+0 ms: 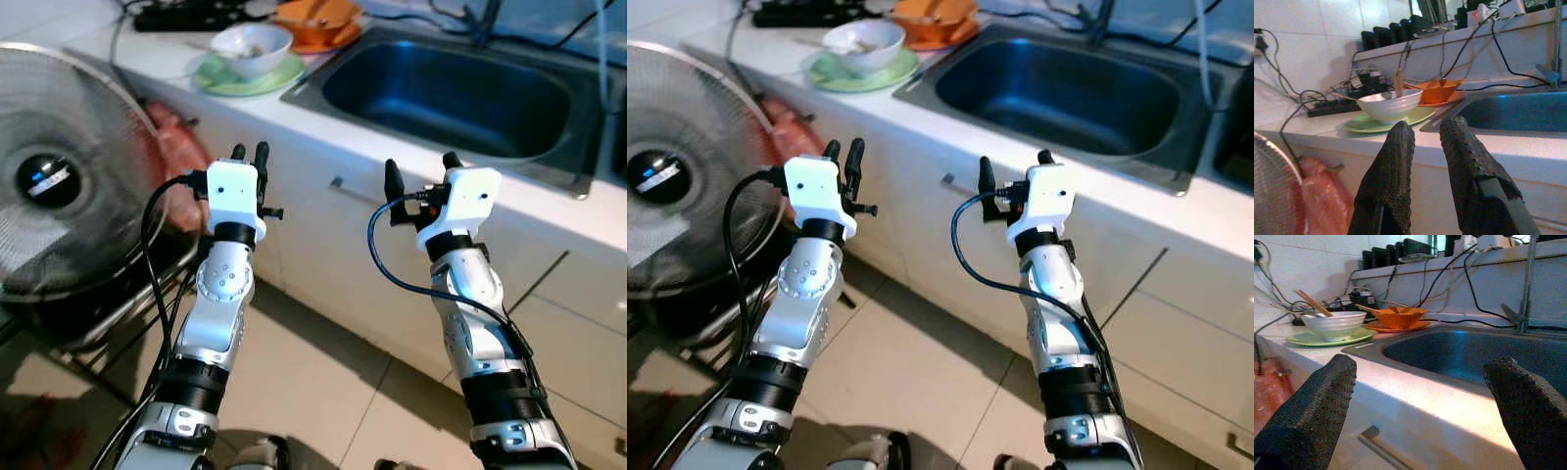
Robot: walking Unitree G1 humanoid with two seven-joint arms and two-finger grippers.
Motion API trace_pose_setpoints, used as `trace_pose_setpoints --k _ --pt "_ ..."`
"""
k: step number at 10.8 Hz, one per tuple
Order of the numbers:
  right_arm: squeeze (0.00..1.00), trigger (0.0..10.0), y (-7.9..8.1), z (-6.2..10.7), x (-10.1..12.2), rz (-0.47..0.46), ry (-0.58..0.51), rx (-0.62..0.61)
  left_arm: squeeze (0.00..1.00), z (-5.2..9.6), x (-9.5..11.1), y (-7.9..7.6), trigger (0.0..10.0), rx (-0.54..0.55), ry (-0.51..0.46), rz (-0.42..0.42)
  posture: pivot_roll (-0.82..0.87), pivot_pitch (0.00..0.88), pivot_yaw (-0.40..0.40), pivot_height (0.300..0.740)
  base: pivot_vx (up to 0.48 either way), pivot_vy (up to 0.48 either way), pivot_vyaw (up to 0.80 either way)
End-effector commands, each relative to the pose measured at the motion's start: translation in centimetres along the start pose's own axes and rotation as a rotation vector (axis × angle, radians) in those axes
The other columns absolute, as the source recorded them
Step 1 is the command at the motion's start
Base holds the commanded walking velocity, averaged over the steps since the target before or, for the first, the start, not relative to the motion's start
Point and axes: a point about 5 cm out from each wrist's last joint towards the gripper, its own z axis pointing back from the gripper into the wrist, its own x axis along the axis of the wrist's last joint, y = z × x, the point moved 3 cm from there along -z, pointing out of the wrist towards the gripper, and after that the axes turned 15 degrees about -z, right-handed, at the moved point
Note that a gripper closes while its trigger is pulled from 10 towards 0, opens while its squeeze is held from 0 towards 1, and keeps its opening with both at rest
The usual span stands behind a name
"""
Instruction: Kitchen organization
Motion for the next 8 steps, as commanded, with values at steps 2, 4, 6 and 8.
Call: trace_pose_setpoints --k 2,4,6,8 --pt "0.00 10.0 -0.21 0.16 -0.31 0.000 0.020 -0.003 0.00 0.18 -0.60 0.39 10.0 0.019 0.030 0.001 -0.04 0.120 0.044 0.740 0.349 0.000 0.00" --pt "0.00 10.0 -0.13 0.13 -0.29 0.010 0.020 0.003 0.00 0.16 -0.60 0.47 10.0 0.023 0.031 0.001 -0.03 0.121 0.043 0.740 0.351 0.000 0.00" --pt "0.00 10.0 -0.20 0.11 -0.32 0.004 0.019 -0.003 0.00 0.15 -0.62 0.56 10.0 0.026 0.032 0.001 -0.03 0.124 0.044 0.740 0.351 0.000 0.00" --pt "0.00 10.0 -0.26 0.09 -0.34 0.004 0.022 -0.005 0.00 0.14 -0.64 0.57 10.0 0.026 0.033 0.001 -0.03 0.125 0.044 0.740 0.352 0.000 0.00"
